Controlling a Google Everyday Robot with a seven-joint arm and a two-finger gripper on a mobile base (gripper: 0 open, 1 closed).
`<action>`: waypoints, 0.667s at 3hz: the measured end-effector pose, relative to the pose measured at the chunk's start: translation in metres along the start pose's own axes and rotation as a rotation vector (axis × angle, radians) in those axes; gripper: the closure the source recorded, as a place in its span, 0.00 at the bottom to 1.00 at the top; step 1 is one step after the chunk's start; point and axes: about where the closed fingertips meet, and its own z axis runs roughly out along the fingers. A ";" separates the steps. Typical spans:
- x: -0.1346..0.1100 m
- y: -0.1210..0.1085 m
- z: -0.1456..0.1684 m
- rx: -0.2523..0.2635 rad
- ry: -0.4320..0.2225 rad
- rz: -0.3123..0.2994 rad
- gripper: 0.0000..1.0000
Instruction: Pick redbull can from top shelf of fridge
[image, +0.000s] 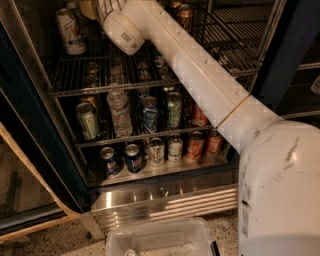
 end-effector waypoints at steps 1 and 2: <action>0.001 -0.010 0.007 0.013 0.014 -0.008 0.34; 0.010 -0.017 0.019 0.015 0.043 -0.014 0.35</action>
Offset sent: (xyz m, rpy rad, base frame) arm 0.0473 -0.0118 -0.0138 -0.0572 0.0564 -0.0172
